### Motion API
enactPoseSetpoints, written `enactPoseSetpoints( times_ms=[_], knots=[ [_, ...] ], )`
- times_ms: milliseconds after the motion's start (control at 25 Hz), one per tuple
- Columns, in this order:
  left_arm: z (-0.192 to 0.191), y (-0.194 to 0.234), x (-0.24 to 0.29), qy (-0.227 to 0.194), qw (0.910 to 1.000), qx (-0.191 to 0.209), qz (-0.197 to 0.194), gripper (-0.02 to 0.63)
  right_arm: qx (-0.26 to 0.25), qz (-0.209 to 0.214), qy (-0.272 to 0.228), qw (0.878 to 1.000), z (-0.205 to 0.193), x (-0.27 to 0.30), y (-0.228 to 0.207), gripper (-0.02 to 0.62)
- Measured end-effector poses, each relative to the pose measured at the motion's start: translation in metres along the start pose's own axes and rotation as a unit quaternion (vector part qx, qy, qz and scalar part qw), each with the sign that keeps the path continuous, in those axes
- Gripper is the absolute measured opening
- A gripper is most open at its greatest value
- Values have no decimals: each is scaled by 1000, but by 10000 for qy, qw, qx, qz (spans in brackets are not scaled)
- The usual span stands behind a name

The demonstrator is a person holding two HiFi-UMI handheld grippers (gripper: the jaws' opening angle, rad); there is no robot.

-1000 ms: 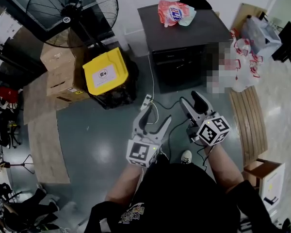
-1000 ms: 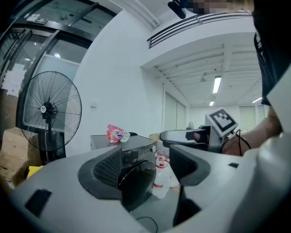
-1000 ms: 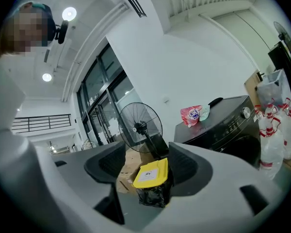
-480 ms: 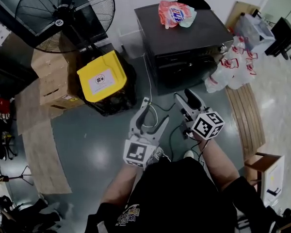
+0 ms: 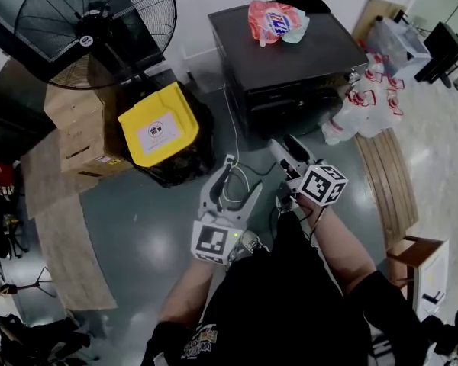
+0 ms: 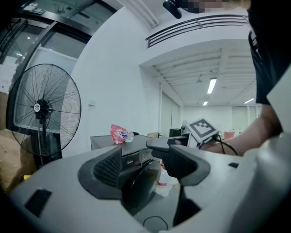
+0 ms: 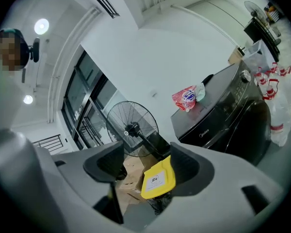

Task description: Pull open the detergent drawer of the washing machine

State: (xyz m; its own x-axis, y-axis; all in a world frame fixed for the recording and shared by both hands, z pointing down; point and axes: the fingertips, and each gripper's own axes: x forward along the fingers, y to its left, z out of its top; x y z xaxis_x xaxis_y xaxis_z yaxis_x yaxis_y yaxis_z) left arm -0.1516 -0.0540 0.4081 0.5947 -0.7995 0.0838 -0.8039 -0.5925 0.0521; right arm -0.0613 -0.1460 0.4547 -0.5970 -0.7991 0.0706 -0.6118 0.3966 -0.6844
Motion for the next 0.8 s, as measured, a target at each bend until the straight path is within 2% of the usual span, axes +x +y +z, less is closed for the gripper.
enactPoseSetpoints(
  times_ms=[360,800],
  knots=[
    [-4,23,53,112,9997,-43,189,278,1036,100,262,9942,2,54,-58,343],
    [-14,45,131,425,9984,-199,329,278,1950,-84,497,9795,2,109,-146,382]
  ],
)
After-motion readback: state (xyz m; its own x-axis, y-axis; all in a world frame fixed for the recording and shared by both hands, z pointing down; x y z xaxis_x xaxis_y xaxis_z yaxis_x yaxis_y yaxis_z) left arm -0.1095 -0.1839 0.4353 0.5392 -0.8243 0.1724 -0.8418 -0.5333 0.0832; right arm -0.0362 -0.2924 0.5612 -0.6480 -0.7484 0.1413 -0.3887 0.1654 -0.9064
